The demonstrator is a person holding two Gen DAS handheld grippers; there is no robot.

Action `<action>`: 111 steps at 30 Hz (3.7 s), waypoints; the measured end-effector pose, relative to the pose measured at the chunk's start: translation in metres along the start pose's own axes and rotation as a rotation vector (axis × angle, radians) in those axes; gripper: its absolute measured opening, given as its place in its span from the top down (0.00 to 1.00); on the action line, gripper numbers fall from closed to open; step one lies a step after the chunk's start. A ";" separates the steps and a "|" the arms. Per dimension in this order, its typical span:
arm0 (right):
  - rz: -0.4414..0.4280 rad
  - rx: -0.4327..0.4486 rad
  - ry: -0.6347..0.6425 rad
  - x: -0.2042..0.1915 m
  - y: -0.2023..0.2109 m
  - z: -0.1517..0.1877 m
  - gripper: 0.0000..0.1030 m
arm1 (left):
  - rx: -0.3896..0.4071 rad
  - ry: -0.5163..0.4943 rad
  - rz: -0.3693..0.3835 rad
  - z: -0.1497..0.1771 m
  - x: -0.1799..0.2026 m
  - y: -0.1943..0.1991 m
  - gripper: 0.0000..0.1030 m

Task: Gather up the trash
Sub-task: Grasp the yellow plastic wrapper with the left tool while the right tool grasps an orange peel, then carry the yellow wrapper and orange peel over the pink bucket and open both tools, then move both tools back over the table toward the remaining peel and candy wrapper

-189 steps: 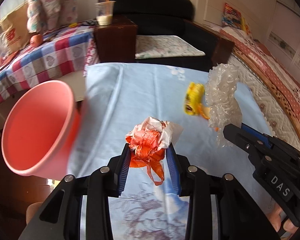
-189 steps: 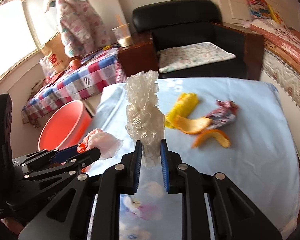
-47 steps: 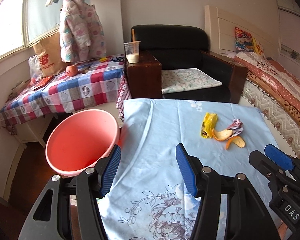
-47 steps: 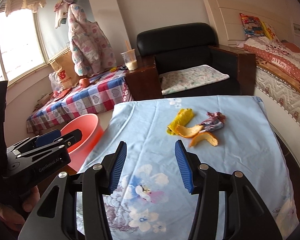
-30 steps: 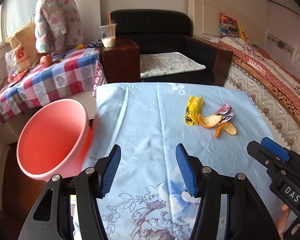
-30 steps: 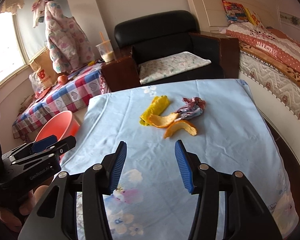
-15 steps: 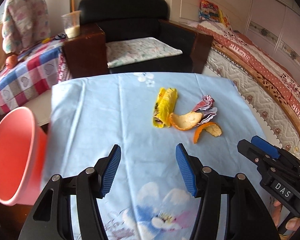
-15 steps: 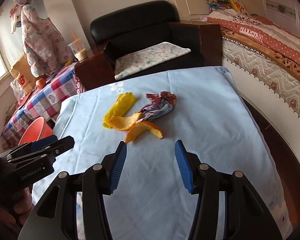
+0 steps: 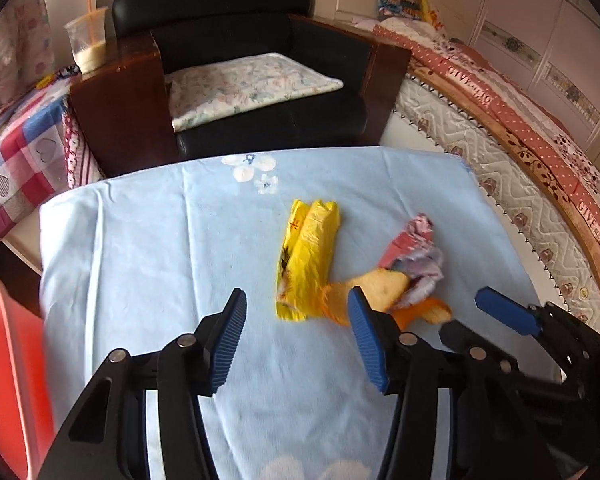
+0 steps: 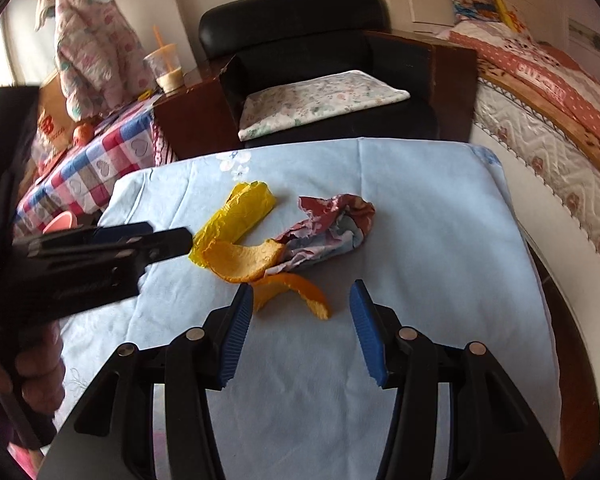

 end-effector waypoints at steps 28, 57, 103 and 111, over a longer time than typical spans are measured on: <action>-0.039 -0.043 -0.048 0.000 0.004 0.012 0.94 | -0.083 0.125 0.020 0.014 -0.016 -0.004 0.89; -0.172 0.059 0.155 -0.161 0.056 -0.008 0.94 | 0.199 0.268 -0.179 0.094 -0.107 0.174 0.89; -0.273 -0.042 0.422 -0.350 0.007 0.003 0.82 | 0.248 0.522 -0.331 0.171 -0.256 0.219 0.74; -0.297 -0.032 0.396 -0.345 0.011 0.003 0.74 | 0.256 0.513 -0.336 0.171 -0.253 0.221 0.69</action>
Point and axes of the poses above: each gripper's, at about its wrist camera, not at the fingertips, and y roughly against the way its jaws point, x to its right, z to its underside, the point moved 3 cm from there along -y, roughly the way its jaws point, and after that the axes turned 8 degrees about z, right-handed, at the moved point
